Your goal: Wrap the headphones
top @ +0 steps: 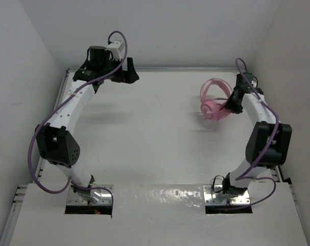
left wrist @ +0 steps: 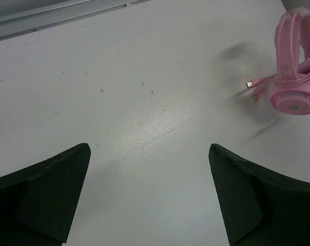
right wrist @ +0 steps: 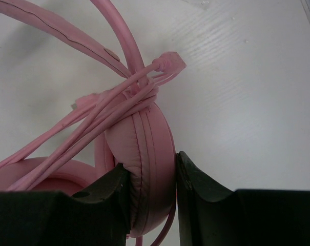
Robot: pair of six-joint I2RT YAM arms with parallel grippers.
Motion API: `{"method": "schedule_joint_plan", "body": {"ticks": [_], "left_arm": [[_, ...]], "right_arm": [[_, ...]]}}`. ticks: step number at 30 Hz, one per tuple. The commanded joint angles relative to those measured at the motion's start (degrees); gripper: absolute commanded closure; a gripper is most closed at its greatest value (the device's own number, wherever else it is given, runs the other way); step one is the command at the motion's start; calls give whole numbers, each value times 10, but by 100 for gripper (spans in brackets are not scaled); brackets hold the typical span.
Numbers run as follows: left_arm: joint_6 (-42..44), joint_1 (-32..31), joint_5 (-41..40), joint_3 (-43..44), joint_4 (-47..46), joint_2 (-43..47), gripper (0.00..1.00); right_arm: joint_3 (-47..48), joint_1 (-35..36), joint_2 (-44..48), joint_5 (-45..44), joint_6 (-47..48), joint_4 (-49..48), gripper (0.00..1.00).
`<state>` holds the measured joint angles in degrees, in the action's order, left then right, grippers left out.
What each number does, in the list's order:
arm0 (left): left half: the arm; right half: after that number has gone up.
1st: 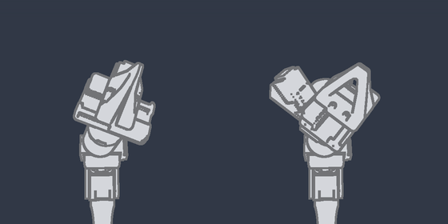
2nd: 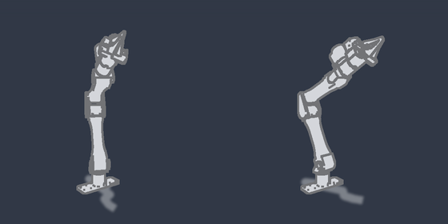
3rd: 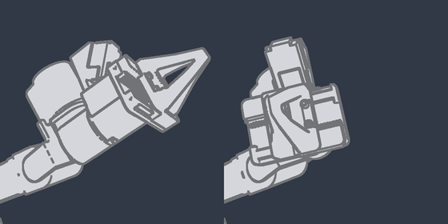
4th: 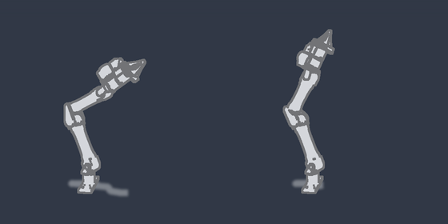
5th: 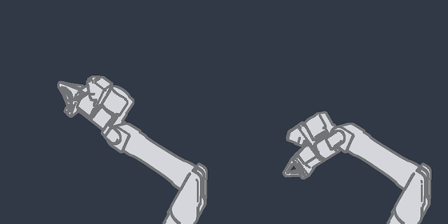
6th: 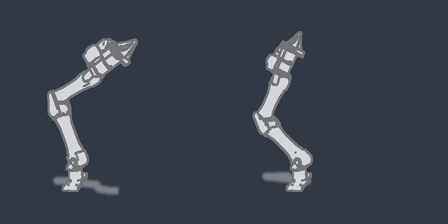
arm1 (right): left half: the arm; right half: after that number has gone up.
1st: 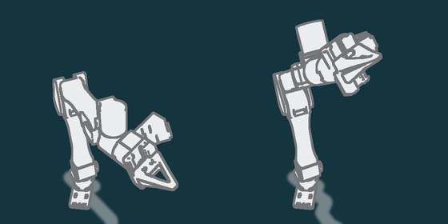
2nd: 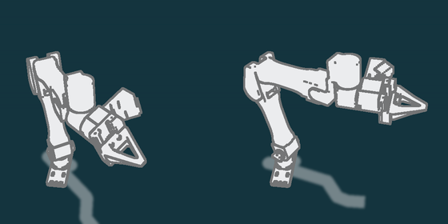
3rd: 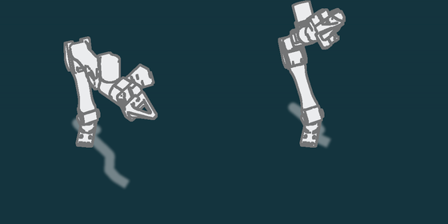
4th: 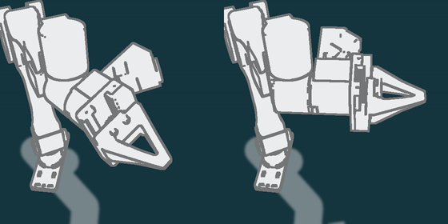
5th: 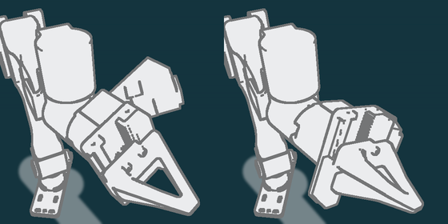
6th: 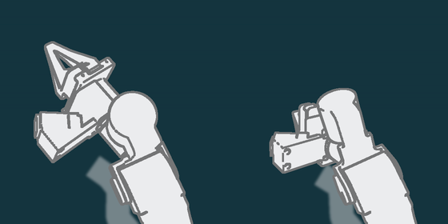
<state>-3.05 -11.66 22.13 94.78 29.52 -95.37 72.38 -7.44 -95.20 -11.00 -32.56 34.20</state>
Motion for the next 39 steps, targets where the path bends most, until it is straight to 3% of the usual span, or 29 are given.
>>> {"method": "schedule_joint_plan", "body": {"ticks": [1,14,17,18,21,24,30,39], "left_arm": [[5,-2,9,8,-22,12,2],[5,-2,7,5,-23,12,2],[5,-2,7,5,-24,7,2],[4,-2,8,5,-24,7,2],[3,-2,10,6,-24,6,2],[5,-2,8,7,-23,6,2],[12,-2,-2,14,-17,9,2],[73,37,-79,-3,38,28,2]], "right_arm": [[-15,-2,20,5,13,-36,100],[-83,-60,22,-64,36,6,100],[-74,-61,13,-52,56,17,78],[-70,-61,11,-52,62,22,55],[-49,-60,14,-53,73,39,35],[-35,-61,30,-68,83,51,27],[-22,-60,94,-94,74,63,24],[-123,-63,246,-137,8,38,2]]}}
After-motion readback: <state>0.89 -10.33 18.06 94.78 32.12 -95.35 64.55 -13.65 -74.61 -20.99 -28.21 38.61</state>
